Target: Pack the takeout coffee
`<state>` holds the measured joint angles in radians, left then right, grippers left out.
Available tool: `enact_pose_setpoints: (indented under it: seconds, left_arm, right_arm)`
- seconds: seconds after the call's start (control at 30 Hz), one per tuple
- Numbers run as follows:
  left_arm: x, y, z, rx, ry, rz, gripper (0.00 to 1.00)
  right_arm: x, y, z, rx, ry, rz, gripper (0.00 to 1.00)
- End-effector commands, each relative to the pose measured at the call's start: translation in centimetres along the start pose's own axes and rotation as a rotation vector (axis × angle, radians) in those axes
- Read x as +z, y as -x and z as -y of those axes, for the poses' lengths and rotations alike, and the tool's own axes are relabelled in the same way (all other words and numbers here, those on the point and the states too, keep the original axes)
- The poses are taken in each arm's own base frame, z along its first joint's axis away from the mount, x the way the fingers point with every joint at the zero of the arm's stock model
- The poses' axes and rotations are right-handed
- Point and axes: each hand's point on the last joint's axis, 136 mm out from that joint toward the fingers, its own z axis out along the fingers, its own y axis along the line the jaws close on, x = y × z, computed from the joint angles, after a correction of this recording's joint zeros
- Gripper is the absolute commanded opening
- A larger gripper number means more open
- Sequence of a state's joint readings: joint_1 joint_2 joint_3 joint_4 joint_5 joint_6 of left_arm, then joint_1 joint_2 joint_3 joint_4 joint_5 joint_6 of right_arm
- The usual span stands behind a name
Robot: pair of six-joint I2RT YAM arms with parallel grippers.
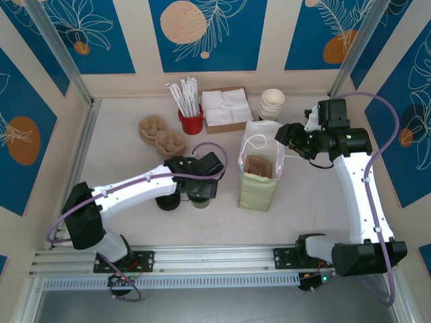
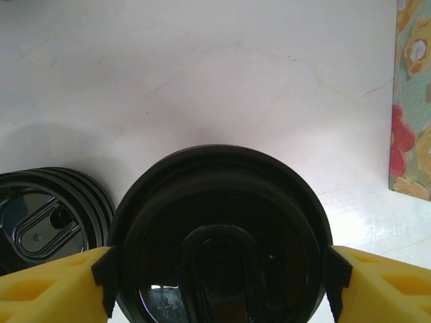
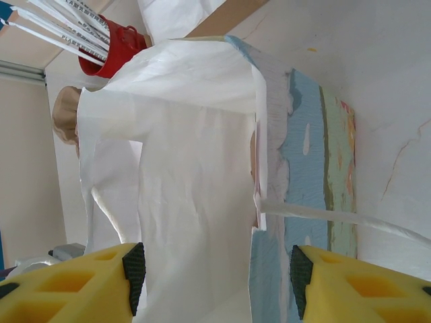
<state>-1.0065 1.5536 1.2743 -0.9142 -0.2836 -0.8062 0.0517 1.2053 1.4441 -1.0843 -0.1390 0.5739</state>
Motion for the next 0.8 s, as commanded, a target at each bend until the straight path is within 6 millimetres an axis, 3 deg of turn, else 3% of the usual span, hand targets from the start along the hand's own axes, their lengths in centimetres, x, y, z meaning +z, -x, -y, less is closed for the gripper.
enact_pose_setpoints:
  seconds: [0.0, 0.37, 0.77]
  left_arm:
    - [0.0, -1.8, -0.4, 0.001, 0.023, -0.072, 0.78]
    - [0.3, -2.6, -0.4, -0.019, 0.02, -0.101, 0.79]
    - [0.9, -3.2, -0.4, -0.007, 0.061, -0.017, 0.75]
  right_arm:
    - [-0.1, -0.2, -0.2, -0.016, 0.021, -0.009, 0.61]
    - [0.0, -0.4, 0.1, -0.007, 0.024, -0.011, 0.61]
    - [0.1, -0.5, 0.2, -0.004, 0.027, -0.014, 0.61]
